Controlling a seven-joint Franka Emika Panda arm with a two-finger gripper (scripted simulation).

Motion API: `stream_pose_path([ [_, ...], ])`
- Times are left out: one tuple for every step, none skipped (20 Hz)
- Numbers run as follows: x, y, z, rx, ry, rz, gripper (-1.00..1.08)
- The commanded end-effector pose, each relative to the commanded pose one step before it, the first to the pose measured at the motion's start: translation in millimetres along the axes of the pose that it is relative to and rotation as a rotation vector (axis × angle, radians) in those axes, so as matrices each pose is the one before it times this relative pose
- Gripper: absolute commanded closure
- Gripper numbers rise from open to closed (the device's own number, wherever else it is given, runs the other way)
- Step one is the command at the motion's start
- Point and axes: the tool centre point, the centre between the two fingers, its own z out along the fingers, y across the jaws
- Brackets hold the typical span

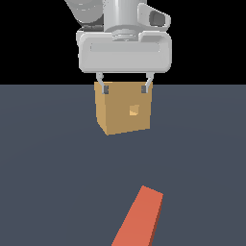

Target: Insert the peg into the horizontal hole in a box.

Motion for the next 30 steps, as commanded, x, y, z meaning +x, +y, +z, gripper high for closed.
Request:
stream_pose_path([
  [-0.01,0.01,0.01,0.00000,0.00000,0.00000,-0.92],
  [-0.62,0.09,0.27,-0.00001,0.00001,0.00120,-0.92],
  [-2.07,0.26,0.85,0.00006,0.00007,0.00391,-0.92],
  [-3.37,0.43,1.41,0.00010,0.00011,0.00638,-0.92],
  [-4.73,0.60,1.97,0.00013,0.00016,0.00895,-0.92],
  [-6.07,0.76,2.53,0.00017,0.00021,0.01149,-0.92],
  [-7.41,0.92,3.10,0.00021,0.00027,0.01403,-0.92],
  [-8.75,1.08,3.65,0.00025,0.00033,0.01657,-0.92],
  [-10.02,1.22,4.19,0.00029,0.00040,0.01900,-0.92],
  [-11.28,1.36,4.72,0.00034,0.00048,0.02139,-0.92],
  [-12.48,1.49,5.23,0.00038,0.00056,0.02369,-0.92],
  [-13.63,1.62,5.71,0.00042,0.00066,0.02589,-0.92],
  [-14.72,1.73,6.18,0.00047,0.00077,0.02801,-0.92],
  [-15.77,1.84,6.63,0.00053,0.00090,0.03003,-0.92],
  [-16.75,1.94,7.06,0.00059,0.00104,0.03195,-0.92],
  [-17.71,2.03,7.47,0.00065,0.00117,0.03382,-0.92],
  [-17.79,2.04,7.52,0.00068,0.00126,0.03403,-0.92],
  [-16.48,1.90,6.99,0.00067,0.00128,0.03159,-0.92],
  [-15.13,1.76,6.44,0.00067,0.00130,0.02910,-0.92],
  [-13.79,1.62,5.89,0.00066,0.00130,0.02660,-0.92],
  [-12.51,1.48,5.36,0.00063,0.00125,0.02418,-0.92],
  [-11.29,1.35,4.84,0.00059,0.00118,0.02185,-0.92],
  [-10.08,1.21,4.33,0.00055,0.00109,0.01955,-0.92],
  [-8.89,1.08,3.83,0.00051,0.00101,0.01728,-0.92],
  [-7.72,0.94,3.34,0.00047,0.00093,0.01505,-0.92],
  [-6.56,0.80,2.85,0.00043,0.00086,0.01283,-0.92],
  [-5.39,0.66,2.36,0.00040,0.00078,0.01059,-0.92],
  [-4.26,0.51,1.88,0.00037,0.00071,0.00845,-0.92],
  [-3.13,0.37,1.41,0.00034,0.00063,0.00629,-0.92],
  [-2.09,0.24,0.96,0.00029,0.00053,0.00427,-0.92],
])
